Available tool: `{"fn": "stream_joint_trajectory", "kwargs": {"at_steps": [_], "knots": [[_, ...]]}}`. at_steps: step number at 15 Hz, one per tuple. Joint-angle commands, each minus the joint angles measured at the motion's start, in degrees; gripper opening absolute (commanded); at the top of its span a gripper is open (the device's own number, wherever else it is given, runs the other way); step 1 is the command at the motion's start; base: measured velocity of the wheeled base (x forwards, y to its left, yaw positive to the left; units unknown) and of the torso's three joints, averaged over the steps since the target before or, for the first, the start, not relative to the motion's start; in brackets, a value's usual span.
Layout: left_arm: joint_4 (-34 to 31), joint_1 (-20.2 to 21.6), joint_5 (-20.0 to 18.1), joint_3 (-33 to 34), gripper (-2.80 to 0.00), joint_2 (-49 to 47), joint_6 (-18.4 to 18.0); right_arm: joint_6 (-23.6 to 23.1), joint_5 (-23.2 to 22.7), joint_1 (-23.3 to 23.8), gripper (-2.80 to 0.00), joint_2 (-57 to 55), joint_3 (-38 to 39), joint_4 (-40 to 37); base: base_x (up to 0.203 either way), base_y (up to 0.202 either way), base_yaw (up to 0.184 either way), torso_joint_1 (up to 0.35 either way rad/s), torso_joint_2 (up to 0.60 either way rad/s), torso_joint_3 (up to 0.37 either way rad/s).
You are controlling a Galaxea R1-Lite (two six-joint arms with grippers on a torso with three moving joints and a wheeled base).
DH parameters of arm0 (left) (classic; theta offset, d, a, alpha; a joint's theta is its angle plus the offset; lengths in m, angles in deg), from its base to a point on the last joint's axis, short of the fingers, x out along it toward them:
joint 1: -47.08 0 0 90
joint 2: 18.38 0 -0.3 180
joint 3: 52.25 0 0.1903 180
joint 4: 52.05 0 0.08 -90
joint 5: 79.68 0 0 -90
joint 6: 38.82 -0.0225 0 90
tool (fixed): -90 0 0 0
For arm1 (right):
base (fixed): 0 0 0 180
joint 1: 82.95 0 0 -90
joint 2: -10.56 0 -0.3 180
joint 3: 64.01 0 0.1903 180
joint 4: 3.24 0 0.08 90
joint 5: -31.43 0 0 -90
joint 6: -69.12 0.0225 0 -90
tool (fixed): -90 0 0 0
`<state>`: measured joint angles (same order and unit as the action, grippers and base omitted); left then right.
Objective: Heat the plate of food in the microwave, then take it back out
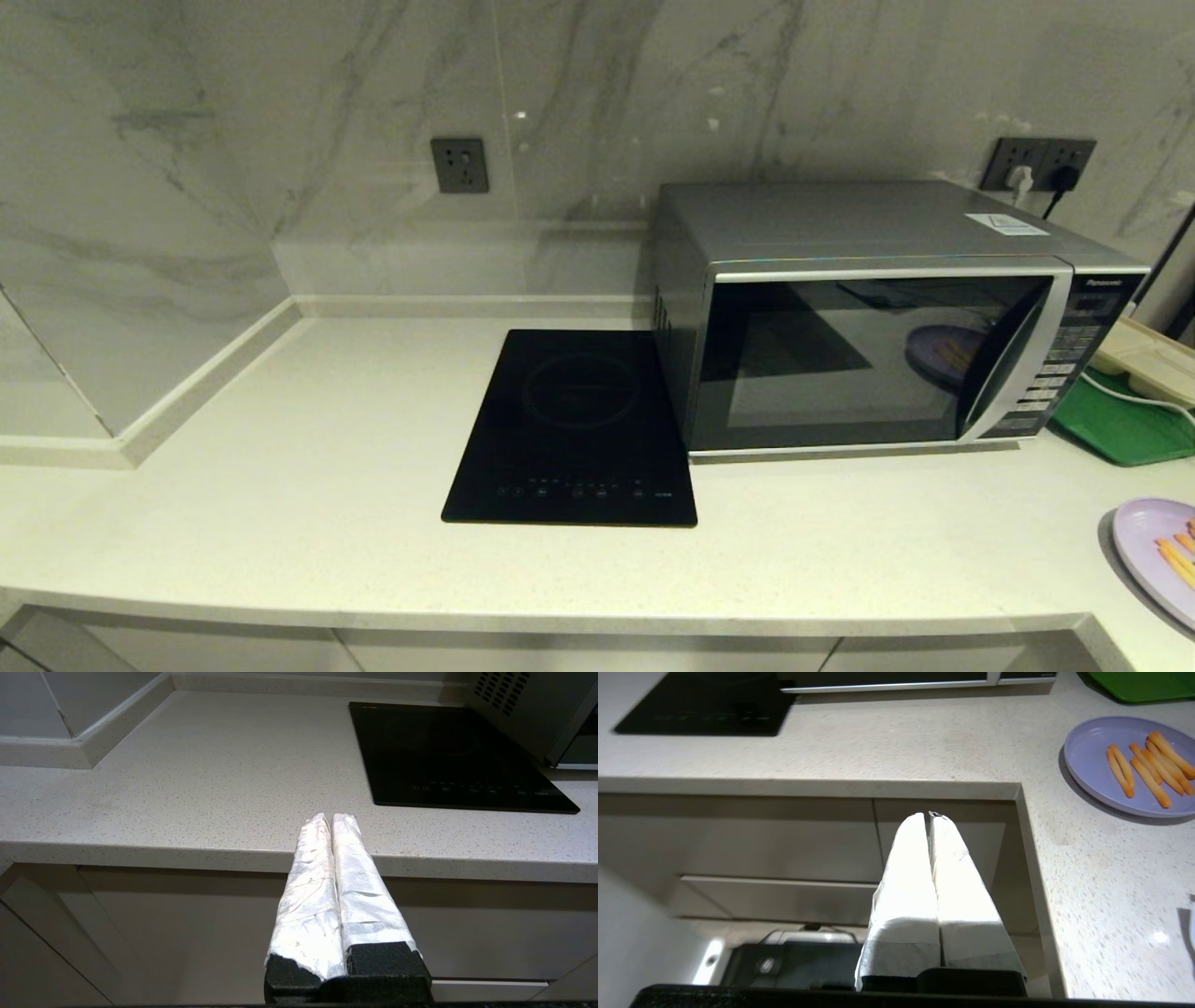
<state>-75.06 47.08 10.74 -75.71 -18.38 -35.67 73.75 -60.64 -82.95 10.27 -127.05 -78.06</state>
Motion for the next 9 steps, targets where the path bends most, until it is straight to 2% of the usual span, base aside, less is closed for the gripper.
{"fn": "stream_joint_trajectory", "kwargs": {"at_steps": [1, 4, 5, 6, 9], "knots": [[0.0, 0.0, 0.0, 0.0, -2.80, 0.0, 0.0, 0.2, 2.0, 0.0, -2.80, 0.3, 16.8, 19.5, 0.000, 0.000, 0.000, 0.000, 0.00, 0.000], [0.1, 0.0, 0.0, 0.0, -2.80, 0.0, 0.0, -0.5, 4.6, 0.0, -2.80, 0.3, 35.4, 44.8, 0.000, 0.000, 0.000, 0.000, 0.00, 0.000], [0.0, 0.0, 0.0, 0.0, -2.80, 0.0, 0.0, -1.2, 4.7, 0.0, -2.80, 0.3, 38.5, 49.1, 0.000, 0.000, 0.000, 0.000, 0.00, 0.000], [0.1, 0.0, 0.0, 0.0, -2.80, 0.0, 0.0, -3.5, 4.2, 0.0, -2.80, 0.2, 39.6, 51.4, 0.000, 0.000, 0.000, 0.000, 0.00, 0.000], [0.0, 0.0, 0.0, 0.0, -2.80, 0.0, 0.0, -3.1, 4.0, 0.0, -2.80, 0.2, 39.6, 51.5, 0.000, 0.000, 0.000, 0.000, 0.00, 0.000]]}}
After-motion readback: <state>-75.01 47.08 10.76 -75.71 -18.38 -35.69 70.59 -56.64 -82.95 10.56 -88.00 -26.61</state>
